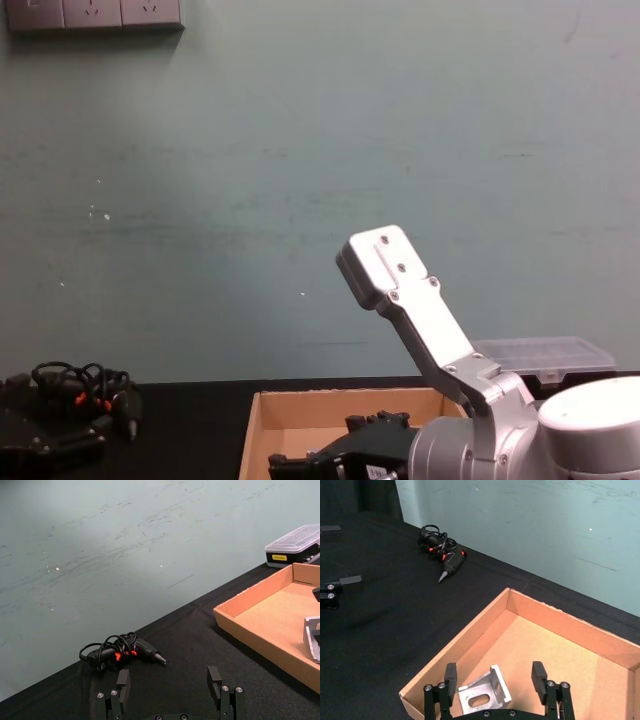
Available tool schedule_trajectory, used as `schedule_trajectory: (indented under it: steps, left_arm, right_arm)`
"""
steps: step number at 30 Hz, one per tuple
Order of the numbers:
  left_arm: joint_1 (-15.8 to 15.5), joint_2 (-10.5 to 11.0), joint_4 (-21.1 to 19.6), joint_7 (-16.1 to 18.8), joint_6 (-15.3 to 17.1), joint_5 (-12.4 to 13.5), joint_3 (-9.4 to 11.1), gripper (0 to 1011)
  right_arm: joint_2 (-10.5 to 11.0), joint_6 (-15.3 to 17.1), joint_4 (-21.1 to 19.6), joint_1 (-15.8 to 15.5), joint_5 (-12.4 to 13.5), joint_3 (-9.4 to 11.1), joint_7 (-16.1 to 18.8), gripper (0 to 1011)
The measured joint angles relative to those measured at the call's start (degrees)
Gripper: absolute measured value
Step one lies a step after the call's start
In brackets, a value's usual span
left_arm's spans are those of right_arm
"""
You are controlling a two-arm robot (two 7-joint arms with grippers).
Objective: Use one hand to pick up the angle iron from the table and place it into the box.
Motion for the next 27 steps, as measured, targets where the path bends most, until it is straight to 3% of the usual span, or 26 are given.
schedule_trajectory:
  steps: [3, 13, 18, 27]
  left_arm:
    - [0.0, 0.0, 0.0, 0.0, 0.0, 0.0, 0.0, 1011]
    - [0.0, 0.0, 0.0, 0.0, 0.0, 0.0, 0.0, 1011]
    - [0.0, 0.0, 0.0, 0.0, 0.0, 0.0, 0.0, 1011]
    - [0.0, 0.0, 0.0, 0.0, 0.0, 0.0, 0.0, 1011]
  right_arm:
    - [0.2, -0.2, -0.2, 0.0, -0.1, -0.1, 0.1, 1003]
    - [1.8, -1.3, -4.5, -1.8, -0.2, 0.1, 0.4, 1002]
    - [3.2, -2.0, -7.3, -3.5, 0.2, 1.1, 0.4, 1002]
    - [6.3, -4.1, -12.2, -7.2, 1.7, 5.3, -1.2, 1003]
